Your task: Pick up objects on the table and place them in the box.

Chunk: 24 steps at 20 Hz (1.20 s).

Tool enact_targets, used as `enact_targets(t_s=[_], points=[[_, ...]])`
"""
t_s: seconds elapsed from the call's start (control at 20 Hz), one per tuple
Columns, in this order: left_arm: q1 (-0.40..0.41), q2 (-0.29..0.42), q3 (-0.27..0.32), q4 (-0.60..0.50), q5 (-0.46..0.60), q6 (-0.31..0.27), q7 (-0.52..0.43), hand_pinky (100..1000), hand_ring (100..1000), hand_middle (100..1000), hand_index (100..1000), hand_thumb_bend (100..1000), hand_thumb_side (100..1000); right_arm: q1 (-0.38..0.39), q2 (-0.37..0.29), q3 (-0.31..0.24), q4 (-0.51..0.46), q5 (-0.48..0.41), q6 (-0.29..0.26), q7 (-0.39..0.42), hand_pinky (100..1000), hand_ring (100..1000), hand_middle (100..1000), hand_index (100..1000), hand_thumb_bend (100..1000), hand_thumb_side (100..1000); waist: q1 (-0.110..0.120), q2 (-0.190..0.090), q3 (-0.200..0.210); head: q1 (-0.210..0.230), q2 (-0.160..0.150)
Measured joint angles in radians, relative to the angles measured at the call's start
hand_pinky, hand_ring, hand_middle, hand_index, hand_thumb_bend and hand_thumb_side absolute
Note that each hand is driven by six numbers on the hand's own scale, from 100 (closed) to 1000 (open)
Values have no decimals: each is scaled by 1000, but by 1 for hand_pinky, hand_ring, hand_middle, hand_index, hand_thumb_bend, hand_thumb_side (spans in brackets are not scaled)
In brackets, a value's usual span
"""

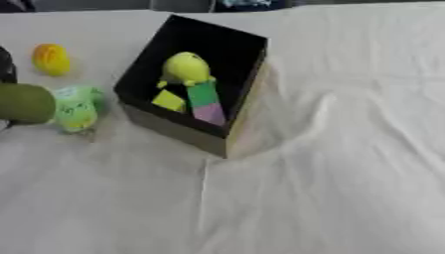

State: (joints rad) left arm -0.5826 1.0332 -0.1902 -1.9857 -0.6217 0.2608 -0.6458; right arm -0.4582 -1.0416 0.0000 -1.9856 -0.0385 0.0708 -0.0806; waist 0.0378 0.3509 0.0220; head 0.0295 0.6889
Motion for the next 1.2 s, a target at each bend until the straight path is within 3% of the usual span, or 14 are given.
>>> enact_targets(t_s=[0.25, 0.55, 0.95, 1.15, 1.2], points=[[-223, -110, -51, 1, 13, -4, -51, 649, 563, 522, 513, 207, 100, -10, 0, 0, 0, -8, -1, 0, 837, 816, 643, 784, 100, 750, 0, -1, 0, -14, 5], [-443, -335, -131, 112, 0, -2, -85, 655, 567, 528, 534, 144, 100, -32, 1, 2, 0, -16, -3, 6, 837, 817, 643, 784, 100, 756, 0, -7, -4, -18, 5], [-543, -563, -204, 358, -81, -64, -38, 670, 591, 561, 566, 128, 100, -57, 17, 8, 0, -25, 4, 19, 837, 816, 642, 784, 100, 768, 0, -7, -15, -15, 5], [-552, -636, -221, 486, -145, -99, 2, 689, 622, 590, 599, 186, 100, -70, 26, 14, 0, -28, 5, 27, 837, 816, 642, 784, 100, 774, 0, -7, -17, -13, 5], [-553, -651, -224, 517, -163, -106, 11, 705, 641, 606, 628, 239, 100, -71, 27, 14, 0, -30, 5, 29, 837, 816, 642, 784, 100, 776, 0, -7, -18, -13, 5]])
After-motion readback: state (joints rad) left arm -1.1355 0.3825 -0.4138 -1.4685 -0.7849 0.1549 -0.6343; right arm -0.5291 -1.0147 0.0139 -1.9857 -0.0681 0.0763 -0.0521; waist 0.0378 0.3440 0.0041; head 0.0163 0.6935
